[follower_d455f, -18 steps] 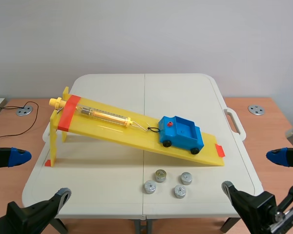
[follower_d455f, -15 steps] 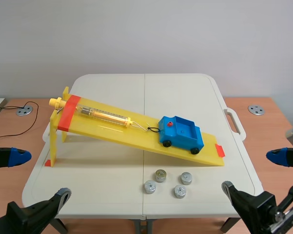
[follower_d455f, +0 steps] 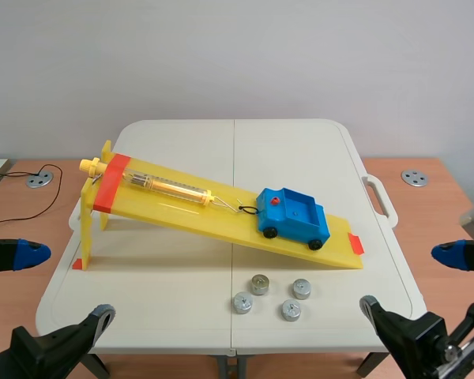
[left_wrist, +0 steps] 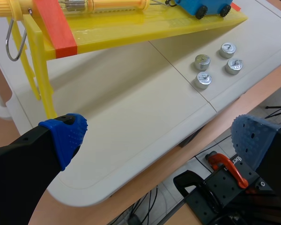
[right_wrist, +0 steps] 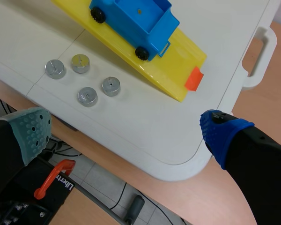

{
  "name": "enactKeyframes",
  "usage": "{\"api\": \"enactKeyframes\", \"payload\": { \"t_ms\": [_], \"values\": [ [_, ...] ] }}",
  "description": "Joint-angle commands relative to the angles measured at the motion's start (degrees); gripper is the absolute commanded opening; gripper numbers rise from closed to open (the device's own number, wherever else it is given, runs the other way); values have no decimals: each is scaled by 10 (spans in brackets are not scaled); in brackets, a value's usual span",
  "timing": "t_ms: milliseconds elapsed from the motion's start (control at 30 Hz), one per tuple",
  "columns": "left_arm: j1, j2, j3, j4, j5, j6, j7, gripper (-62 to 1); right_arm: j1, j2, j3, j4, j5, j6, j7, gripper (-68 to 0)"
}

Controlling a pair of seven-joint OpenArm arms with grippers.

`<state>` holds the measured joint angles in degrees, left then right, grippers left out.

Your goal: Place the four metal weights on the blue cart on the ramp.

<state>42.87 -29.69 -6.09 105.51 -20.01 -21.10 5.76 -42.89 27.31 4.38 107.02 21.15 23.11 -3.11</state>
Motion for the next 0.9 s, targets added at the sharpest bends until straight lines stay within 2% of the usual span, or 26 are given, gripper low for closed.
{"api": "enactKeyframes", "payload": {
  "t_ms": [0,867],
  "values": [
    [1,-6,-10,42,-46,-1,-72,14,-1,25,24,33,14,-17,56,-15],
    [1,-5,-10,42,-46,-1,-72,14,-1,25,24,33,11,-17,48,-15]
  ]
}}
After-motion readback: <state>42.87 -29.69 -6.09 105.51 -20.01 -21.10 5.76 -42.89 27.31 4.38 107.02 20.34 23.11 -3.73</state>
